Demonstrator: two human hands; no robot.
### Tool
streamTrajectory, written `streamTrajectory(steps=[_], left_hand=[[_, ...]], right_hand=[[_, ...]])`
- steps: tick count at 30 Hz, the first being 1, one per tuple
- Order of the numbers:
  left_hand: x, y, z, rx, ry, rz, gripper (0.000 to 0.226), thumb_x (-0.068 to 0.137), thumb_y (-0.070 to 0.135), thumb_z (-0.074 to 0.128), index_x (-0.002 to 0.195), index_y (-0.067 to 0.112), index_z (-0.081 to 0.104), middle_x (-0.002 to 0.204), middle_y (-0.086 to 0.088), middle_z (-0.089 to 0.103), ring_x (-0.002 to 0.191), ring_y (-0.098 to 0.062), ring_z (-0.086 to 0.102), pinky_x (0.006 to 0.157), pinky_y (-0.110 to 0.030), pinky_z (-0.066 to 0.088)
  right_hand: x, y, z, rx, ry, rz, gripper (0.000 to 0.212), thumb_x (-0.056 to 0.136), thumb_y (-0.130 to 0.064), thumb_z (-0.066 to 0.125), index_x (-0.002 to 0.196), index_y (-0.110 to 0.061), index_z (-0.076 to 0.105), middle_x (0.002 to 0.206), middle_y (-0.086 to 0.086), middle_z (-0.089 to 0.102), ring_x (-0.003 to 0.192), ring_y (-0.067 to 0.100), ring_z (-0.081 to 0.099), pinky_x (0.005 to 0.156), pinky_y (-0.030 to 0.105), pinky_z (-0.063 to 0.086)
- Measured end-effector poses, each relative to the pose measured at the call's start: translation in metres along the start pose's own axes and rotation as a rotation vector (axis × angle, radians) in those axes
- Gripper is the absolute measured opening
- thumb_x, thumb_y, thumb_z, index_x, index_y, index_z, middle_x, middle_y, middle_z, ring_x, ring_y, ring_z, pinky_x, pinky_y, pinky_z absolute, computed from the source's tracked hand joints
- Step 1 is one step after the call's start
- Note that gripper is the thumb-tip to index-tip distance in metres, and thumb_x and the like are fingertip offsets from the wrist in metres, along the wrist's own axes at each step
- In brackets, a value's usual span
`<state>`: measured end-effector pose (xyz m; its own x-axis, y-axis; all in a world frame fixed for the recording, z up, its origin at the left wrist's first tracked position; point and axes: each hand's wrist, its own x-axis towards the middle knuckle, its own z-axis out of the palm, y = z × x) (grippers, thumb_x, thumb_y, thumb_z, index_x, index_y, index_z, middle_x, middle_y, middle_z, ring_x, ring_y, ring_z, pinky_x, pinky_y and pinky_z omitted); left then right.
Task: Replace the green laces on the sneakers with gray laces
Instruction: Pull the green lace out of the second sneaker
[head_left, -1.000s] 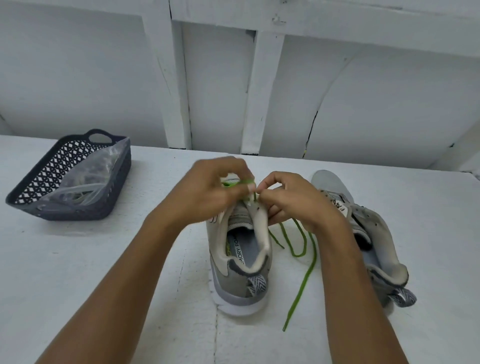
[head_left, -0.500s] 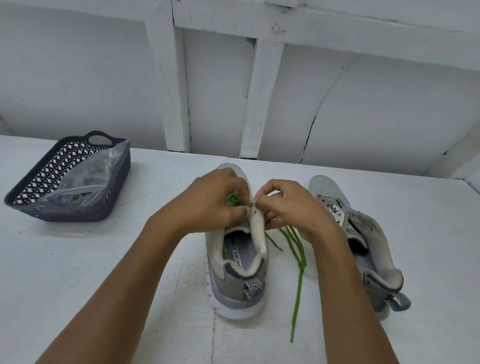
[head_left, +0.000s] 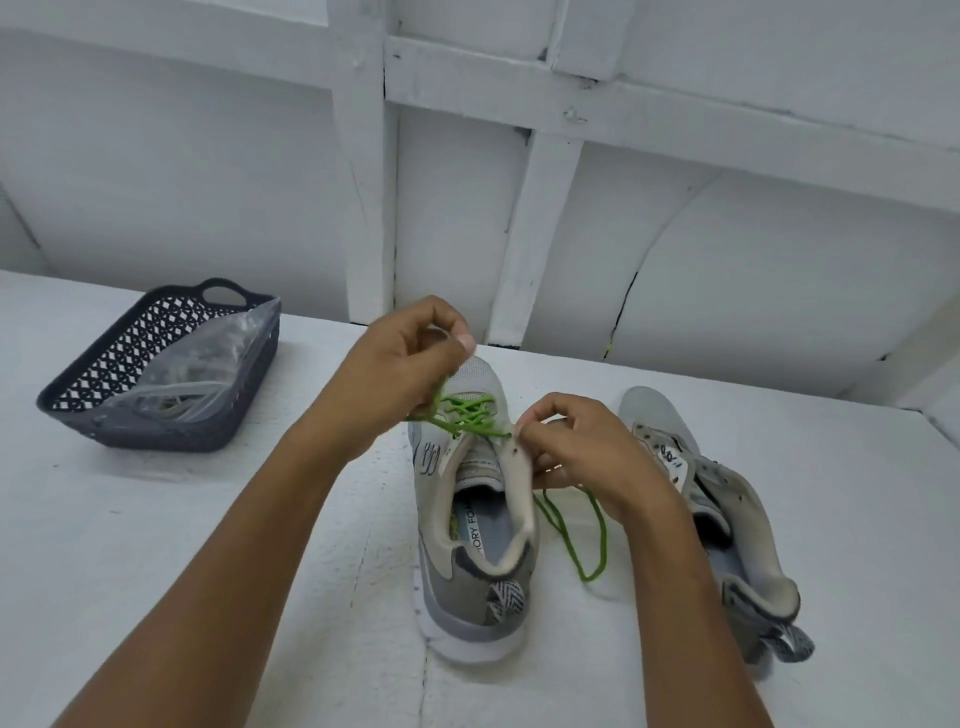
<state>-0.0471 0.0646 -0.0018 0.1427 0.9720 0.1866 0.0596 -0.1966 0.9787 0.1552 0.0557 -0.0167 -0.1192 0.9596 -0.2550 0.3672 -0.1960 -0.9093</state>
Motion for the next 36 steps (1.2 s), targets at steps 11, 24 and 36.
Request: streamTrajectory(steps=[11, 24, 36], left_hand=[[-0.003, -0.005, 0.017, 0.525, -0.212, 0.063, 0.010, 0.089, 0.026, 0.070, 0.082, 0.033, 0.067, 0.098, 0.012, 0.065, 0.094, -0.006, 0.061, 0.083, -0.029, 0.047], [0.009, 0.003, -0.023, -0.534, 0.209, -0.270, 0.028, 0.092, 0.014, 0.047, 0.065, 0.017, 0.040, 0.058, -0.002, 0.042, 0.042, -0.010, 0.019, 0.038, -0.017, 0.016], [-0.006, 0.005, -0.007, 0.947, -0.366, -0.227, 0.068, 0.084, 0.066, 0.059, 0.139, 0.032, 0.040, 0.139, 0.008, 0.046, 0.120, -0.016, 0.050, 0.101, -0.039, 0.043]], right_hand=[[-0.003, 0.004, 0.001, 0.016, 0.027, 0.006, 0.013, 0.087, -0.006, 0.061, 0.100, -0.009, 0.061, 0.076, 0.012, 0.066, 0.067, 0.021, 0.063, 0.070, 0.038, 0.060], [-0.001, 0.005, -0.001, 0.027, 0.033, 0.010, 0.007, 0.088, -0.006, 0.060, 0.095, -0.006, 0.063, 0.074, 0.008, 0.065, 0.063, 0.016, 0.063, 0.064, 0.032, 0.059], [0.007, -0.005, 0.011, -0.364, 0.023, -0.067, 0.027, 0.078, -0.040, 0.077, 0.094, -0.024, 0.062, 0.078, 0.000, 0.063, 0.078, 0.023, 0.070, 0.072, 0.047, 0.061]])
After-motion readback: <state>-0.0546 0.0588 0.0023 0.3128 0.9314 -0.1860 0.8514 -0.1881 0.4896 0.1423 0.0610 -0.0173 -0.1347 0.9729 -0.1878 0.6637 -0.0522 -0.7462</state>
